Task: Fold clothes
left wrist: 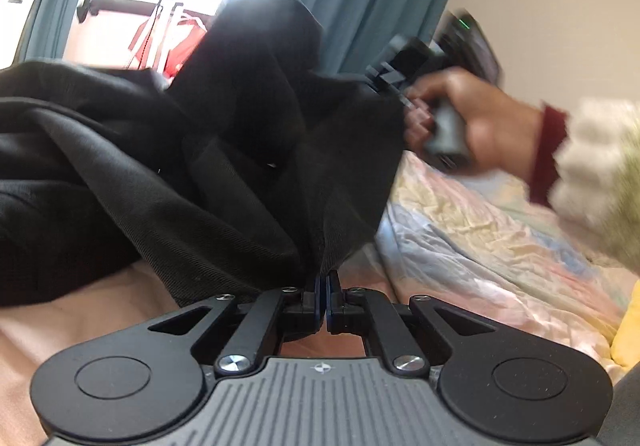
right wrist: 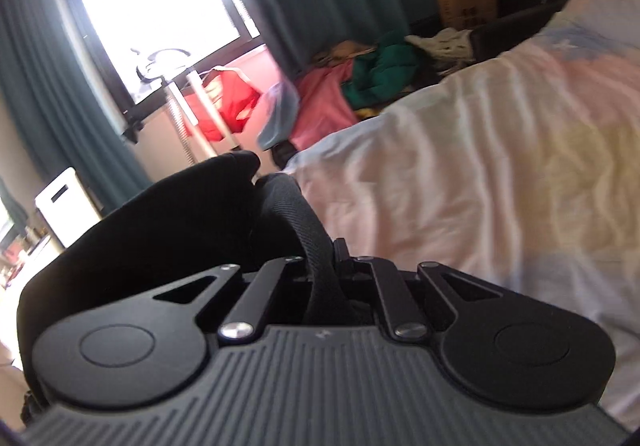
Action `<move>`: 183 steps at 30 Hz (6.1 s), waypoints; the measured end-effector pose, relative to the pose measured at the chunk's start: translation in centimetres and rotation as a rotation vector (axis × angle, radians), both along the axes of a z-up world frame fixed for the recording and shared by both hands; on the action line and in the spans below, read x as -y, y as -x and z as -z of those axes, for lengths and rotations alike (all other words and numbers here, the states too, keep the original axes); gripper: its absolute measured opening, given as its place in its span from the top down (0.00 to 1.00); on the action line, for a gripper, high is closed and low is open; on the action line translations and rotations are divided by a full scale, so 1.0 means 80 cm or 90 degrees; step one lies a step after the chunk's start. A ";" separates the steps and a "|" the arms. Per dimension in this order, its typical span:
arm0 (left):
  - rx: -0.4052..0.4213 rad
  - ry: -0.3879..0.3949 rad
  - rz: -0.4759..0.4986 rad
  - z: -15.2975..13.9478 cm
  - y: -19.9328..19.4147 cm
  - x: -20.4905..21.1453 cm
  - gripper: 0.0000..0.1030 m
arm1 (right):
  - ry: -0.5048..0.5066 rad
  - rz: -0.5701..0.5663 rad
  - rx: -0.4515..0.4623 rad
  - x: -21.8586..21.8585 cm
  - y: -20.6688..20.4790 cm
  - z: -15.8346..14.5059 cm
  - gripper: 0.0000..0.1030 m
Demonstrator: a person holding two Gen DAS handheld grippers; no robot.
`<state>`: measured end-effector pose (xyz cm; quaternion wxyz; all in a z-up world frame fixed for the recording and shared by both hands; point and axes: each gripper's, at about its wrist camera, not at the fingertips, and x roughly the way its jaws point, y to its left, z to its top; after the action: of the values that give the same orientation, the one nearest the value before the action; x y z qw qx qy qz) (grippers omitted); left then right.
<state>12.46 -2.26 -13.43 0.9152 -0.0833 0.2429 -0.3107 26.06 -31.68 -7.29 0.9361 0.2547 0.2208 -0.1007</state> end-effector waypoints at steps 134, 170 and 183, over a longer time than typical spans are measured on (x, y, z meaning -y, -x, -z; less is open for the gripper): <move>-0.026 -0.098 -0.413 -0.182 0.098 -0.193 0.04 | 0.058 0.126 0.123 0.096 0.305 -0.008 0.24; 0.031 -0.120 -0.271 -0.069 0.002 -0.035 0.02 | -0.108 -0.023 0.021 0.057 0.112 0.084 0.23; -0.006 -0.103 -0.227 -0.018 -0.081 -0.037 0.02 | -0.216 0.208 0.011 0.195 -0.074 0.121 0.89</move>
<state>18.91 0.68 -12.03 0.9583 -0.0525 0.2529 -0.1224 32.00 -47.30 -16.96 0.8532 0.4412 0.1825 -0.2099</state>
